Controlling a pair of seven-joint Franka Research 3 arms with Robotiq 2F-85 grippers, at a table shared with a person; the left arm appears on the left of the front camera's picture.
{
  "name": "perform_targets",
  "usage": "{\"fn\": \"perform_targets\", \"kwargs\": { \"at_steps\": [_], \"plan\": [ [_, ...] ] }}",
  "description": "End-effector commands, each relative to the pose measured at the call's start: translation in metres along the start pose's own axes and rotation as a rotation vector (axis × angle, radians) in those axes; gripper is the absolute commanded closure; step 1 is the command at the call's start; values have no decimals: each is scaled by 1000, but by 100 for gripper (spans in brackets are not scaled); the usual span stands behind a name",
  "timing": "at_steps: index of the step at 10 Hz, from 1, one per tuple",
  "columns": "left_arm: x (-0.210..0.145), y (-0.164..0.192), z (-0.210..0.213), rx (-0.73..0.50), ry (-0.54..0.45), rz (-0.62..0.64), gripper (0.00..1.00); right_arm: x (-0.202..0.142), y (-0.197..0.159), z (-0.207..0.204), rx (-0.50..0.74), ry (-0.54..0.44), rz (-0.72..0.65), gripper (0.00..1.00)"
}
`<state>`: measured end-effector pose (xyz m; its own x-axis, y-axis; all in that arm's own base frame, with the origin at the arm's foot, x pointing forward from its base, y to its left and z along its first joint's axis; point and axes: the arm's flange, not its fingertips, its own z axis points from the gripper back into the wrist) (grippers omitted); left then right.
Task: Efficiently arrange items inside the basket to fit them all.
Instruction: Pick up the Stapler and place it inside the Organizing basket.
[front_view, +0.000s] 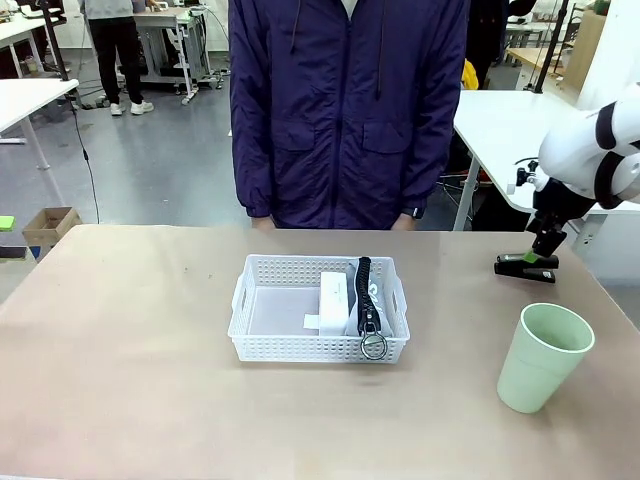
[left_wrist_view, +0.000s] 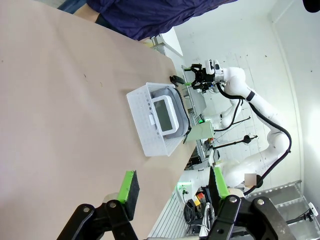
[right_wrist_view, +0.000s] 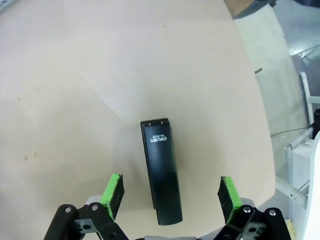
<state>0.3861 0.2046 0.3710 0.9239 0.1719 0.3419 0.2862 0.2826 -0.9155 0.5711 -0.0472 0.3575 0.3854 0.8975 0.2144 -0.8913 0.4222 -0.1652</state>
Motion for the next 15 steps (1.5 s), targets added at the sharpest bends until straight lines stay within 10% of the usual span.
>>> {"fn": "perform_targets", "kwargs": {
  "at_steps": [1,11,12,13,14,15],
  "plan": [
    [-2,-2,-1,2,-1,-8,26,0,-4,-10,-12,98,8,0],
    [-2,-2,-1,2,-1,-8,26,7,-15,-54,79,217,191,0],
    [-2,-2,-1,2,-1,-8,26,6,-16,-54,88,227,194,49],
    [-2,-2,-1,2,-1,-8,26,6,-16,-55,92,227,185,59],
    [-2,-2,-1,2,-1,-8,26,6,-17,-55,96,232,182,100],
    [-2,-2,-1,2,-1,-8,26,5,-17,-55,101,233,180,100]
  ]
}}
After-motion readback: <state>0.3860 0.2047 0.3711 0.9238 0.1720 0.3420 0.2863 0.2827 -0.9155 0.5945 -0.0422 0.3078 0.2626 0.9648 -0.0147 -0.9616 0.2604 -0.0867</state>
